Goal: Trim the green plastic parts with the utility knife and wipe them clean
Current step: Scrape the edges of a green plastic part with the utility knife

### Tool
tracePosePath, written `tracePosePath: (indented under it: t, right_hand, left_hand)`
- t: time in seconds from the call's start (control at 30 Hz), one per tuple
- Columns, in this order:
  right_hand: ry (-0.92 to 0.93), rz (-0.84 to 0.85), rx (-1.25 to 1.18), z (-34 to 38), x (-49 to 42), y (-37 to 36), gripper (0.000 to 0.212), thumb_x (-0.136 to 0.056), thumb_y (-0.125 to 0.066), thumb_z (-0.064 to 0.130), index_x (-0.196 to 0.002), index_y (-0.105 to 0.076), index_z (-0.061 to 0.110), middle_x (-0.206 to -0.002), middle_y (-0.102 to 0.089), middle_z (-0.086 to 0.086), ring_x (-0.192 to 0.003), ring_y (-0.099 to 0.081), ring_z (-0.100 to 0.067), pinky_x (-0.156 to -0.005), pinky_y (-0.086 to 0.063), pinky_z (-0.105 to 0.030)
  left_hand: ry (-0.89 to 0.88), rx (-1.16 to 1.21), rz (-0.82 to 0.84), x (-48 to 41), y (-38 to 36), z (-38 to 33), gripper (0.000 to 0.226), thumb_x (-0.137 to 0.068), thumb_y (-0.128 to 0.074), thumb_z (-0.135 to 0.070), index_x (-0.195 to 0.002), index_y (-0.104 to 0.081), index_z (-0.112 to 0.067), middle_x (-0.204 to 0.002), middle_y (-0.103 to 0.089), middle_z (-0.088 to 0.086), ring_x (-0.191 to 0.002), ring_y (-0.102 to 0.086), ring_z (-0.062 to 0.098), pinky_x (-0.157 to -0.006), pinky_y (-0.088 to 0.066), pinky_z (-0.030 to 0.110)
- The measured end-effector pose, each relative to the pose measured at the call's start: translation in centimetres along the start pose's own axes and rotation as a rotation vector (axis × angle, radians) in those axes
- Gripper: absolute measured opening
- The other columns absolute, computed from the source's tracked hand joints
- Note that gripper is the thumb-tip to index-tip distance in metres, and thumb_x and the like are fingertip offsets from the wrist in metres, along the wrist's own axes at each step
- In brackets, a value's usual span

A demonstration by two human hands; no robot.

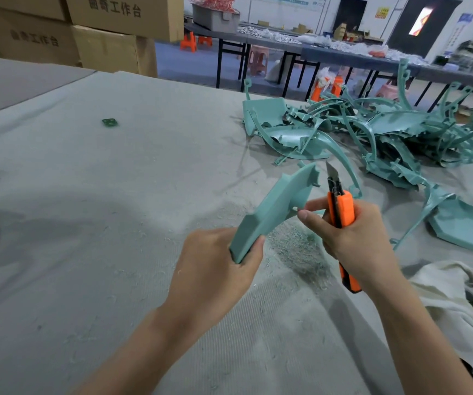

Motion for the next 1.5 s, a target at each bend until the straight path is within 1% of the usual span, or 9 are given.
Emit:
tracePosePath:
  t: [0.1, 0.23, 0.57, 0.77, 0.83, 0.97, 1.2, 1.33, 1.5]
  right_hand:
    - [-0.002, -0.021, 0.036, 0.1, 0.0, -0.2, 0.017, -0.085, -0.077, 0.017, -0.073, -0.069, 0.024, -0.044, -0.045, 0.007, -0.038, -0.039, -0.007, -0.043, -0.037, -0.017]
    - [0.011, -0.037, 0.072, 0.1, 0.2, -0.4, 0.026, -0.083, -0.078, 0.011, -0.067, -0.065, 0.026, -0.043, -0.049, 0.01, -0.037, -0.041, -0.005, -0.042, -0.037, -0.012]
    - [0.091, -0.117, 0.169, -0.2, 0.3, -1.4, 0.03, -0.078, -0.078, 0.015, -0.061, -0.059, 0.031, -0.042, -0.049, 0.007, -0.039, -0.04, -0.008, -0.042, -0.038, -0.014]
    - [0.16, -0.133, 0.214, -0.6, 0.2, -2.0, 0.028, -0.08, -0.074, 0.012, -0.064, -0.058, 0.029, -0.043, -0.05, 0.009, -0.043, -0.042, -0.01, -0.043, -0.035, -0.011]
    - [0.2, -0.129, 0.259, -0.9, 0.3, -2.1, 0.018, -0.081, -0.074, 0.008, -0.071, -0.063, 0.019, -0.046, -0.053, 0.005, -0.049, -0.048, -0.017, -0.044, -0.035, -0.015]
    - [0.251, -0.145, 0.317, -1.1, 0.3, -2.1, 0.013, -0.082, -0.07, 0.004, -0.076, -0.061, 0.011, -0.049, -0.051, 0.003, -0.056, -0.048, -0.02, -0.047, -0.034, -0.018]
    - [0.169, -0.259, 0.116, -1.0, 0.3, -1.8, 0.029, -0.093, -0.062, 0.013, -0.068, -0.056, 0.026, -0.047, -0.044, 0.006, -0.045, -0.042, -0.011, -0.044, -0.034, -0.016]
    - [0.14, -0.277, 0.091, -0.8, 0.5, -2.1, 0.044, -0.097, -0.062, 0.027, -0.063, -0.055, 0.0, -0.054, -0.05, -0.023, -0.052, -0.049, -0.039, -0.05, -0.041, -0.047]
    - [0.129, -0.302, 0.173, -0.7, 0.4, -2.0, 0.023, -0.093, -0.064, 0.027, -0.074, -0.056, 0.018, -0.059, -0.056, -0.002, -0.057, -0.05, -0.018, -0.05, -0.041, -0.024]
  left_hand:
    - [-0.019, -0.007, -0.01, 0.0, 0.1, -0.2, 0.049, -0.08, -0.065, -0.025, -0.05, -0.026, -0.024, -0.068, -0.051, -0.008, -0.039, -0.037, 0.012, -0.035, -0.022, 0.022]
    - [-0.049, -0.02, 0.026, 0.1, 0.1, -0.3, 0.029, -0.08, -0.065, -0.023, -0.067, -0.039, -0.022, -0.078, -0.053, -0.006, -0.048, -0.046, 0.02, -0.037, -0.023, 0.023]
    - [0.011, -0.007, 0.023, 0.1, -0.2, -0.1, 0.049, -0.079, -0.065, -0.024, -0.047, -0.029, -0.018, -0.072, -0.055, -0.005, -0.039, -0.042, 0.016, -0.034, -0.024, 0.023]
    - [0.088, 0.011, 0.002, -0.2, -0.1, -0.1, 0.062, -0.078, -0.073, -0.021, -0.044, -0.022, -0.025, -0.044, -0.038, -0.003, -0.035, -0.034, 0.011, -0.035, -0.022, 0.019]
    - [0.087, -0.018, 0.005, -0.3, 0.1, -0.1, 0.054, -0.076, -0.069, -0.028, -0.039, -0.032, -0.019, -0.037, -0.041, -0.001, -0.032, -0.041, 0.015, -0.032, -0.029, 0.019]
    - [0.223, 0.05, 0.041, -0.7, 0.1, 0.0, 0.042, -0.079, -0.073, -0.031, -0.055, -0.063, 0.003, -0.049, -0.062, 0.01, -0.044, -0.062, 0.026, -0.046, -0.05, 0.048]
    - [0.493, 0.368, -0.011, -1.4, 0.4, 0.5, 0.014, -0.08, -0.074, -0.014, -0.068, -0.069, -0.02, -0.056, -0.07, -0.005, -0.051, -0.068, 0.01, -0.041, -0.046, 0.014]
    - [0.524, 0.472, 0.004, -1.5, 0.7, 0.3, 0.009, -0.08, -0.073, -0.011, -0.077, -0.071, -0.019, -0.064, -0.073, 0.0, -0.059, -0.072, 0.019, -0.052, -0.059, 0.036]
    - [0.562, 0.527, -0.027, -1.5, 0.9, 0.5, 0.006, -0.082, -0.073, -0.012, -0.081, -0.072, -0.018, -0.068, -0.073, 0.003, -0.06, -0.072, 0.024, -0.057, -0.06, 0.043]
Point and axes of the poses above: each hand's wrist, its own x-axis away from the middle knuckle, its own y-axis out of the back of the hand, z = x × y, the point moved 1 cm from there along -x, towards the middle knuckle
